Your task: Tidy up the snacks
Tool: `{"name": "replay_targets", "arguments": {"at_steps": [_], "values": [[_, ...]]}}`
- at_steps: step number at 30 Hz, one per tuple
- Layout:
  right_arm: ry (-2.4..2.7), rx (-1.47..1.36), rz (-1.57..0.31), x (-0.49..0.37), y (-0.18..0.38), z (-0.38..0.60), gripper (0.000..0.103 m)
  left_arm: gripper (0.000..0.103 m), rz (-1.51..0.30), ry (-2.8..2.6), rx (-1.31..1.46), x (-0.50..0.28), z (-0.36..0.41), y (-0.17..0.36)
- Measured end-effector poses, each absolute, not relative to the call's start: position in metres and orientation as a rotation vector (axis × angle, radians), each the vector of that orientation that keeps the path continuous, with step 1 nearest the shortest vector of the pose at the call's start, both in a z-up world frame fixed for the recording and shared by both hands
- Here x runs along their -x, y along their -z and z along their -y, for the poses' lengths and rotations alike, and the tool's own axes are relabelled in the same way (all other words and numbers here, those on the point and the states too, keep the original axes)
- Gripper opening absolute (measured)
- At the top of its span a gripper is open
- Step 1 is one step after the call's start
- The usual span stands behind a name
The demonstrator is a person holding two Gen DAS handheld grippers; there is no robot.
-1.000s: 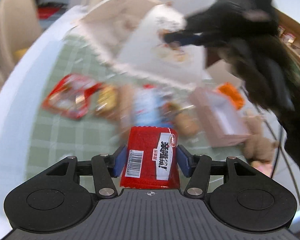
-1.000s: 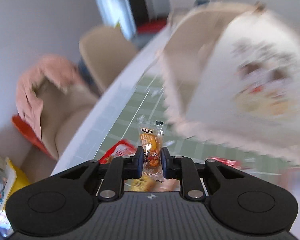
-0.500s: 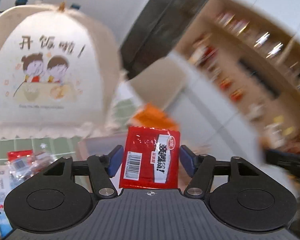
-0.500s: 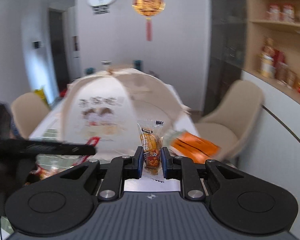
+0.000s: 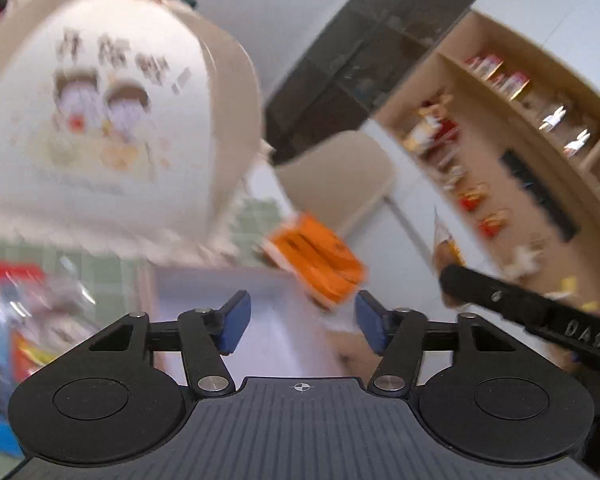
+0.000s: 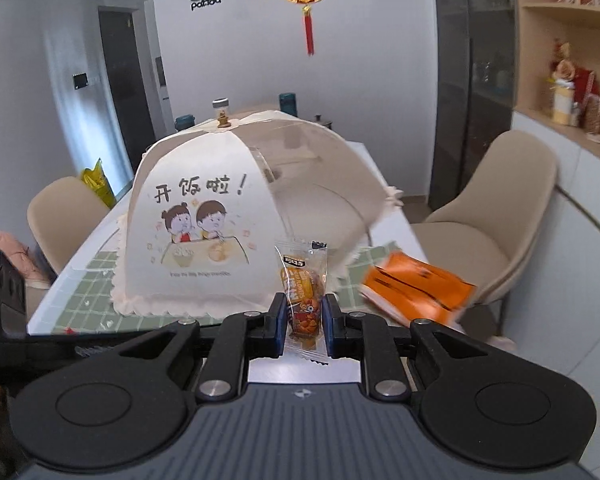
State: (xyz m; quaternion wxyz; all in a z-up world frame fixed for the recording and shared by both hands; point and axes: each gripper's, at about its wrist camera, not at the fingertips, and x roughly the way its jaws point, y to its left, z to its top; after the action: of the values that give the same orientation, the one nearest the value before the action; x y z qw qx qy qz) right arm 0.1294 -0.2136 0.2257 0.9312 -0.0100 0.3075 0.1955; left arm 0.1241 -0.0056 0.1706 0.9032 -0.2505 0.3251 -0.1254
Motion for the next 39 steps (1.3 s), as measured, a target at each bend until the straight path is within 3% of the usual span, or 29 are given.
{"name": "replay_targets", "arguments": {"at_steps": [5, 7, 8, 15, 18, 22, 26, 31, 33, 34, 39], "values": [[-0.435, -0.026, -0.660, -0.142, -0.204, 0.210, 0.020, 0.061, -0.710, 0.179, 0.510, -0.089, -0.028, -0.148], [-0.426, -0.020, -0.737, -0.152, -0.181, 0.206, 0.038, 0.061, -0.751, 0.147, 0.524, -0.075, -0.035, -0.128], [-0.399, 0.004, -0.756, -0.154, -0.172, 0.202, 0.039, 0.061, -0.764, 0.134, 0.520, -0.068, -0.037, -0.117], [-0.403, 0.190, -0.766, -0.107, -0.126, 0.172, 0.043, 0.061, -0.830, -0.033, 0.405, -0.060, -0.062, -0.088], [-0.402, 0.147, -0.775, -0.074, -0.114, 0.167, 0.054, 0.061, -0.803, -0.064, 0.451, -0.075, -0.081, -0.094], [-0.397, 0.101, -0.846, -0.042, -0.089, 0.159, 0.054, 0.061, -0.812, -0.010, 0.390, -0.124, -0.084, -0.095], [-0.379, 0.118, -0.914, -0.010, -0.063, 0.146, 0.054, 0.061, -0.898, -0.010, 0.130, -0.177, -0.061, -0.075], [-0.348, 0.160, -0.948, 0.010, -0.049, 0.146, 0.054, 0.052, -0.911, 0.062, 0.014, -0.176, -0.062, -0.053], [-0.365, 0.160, -0.951, 0.010, -0.045, 0.147, 0.054, 0.032, -0.909, 0.129, -0.022, -0.155, -0.066, -0.053], [-0.376, 0.157, -0.951, 0.010, -0.044, 0.145, 0.054, 0.029, -0.907, 0.160, -0.039, -0.142, -0.069, -0.053], [-0.444, 0.151, -0.928, -0.003, -0.031, 0.128, 0.055, 0.026, -0.931, 0.203, -0.049, -0.067, -0.084, -0.048]]}}
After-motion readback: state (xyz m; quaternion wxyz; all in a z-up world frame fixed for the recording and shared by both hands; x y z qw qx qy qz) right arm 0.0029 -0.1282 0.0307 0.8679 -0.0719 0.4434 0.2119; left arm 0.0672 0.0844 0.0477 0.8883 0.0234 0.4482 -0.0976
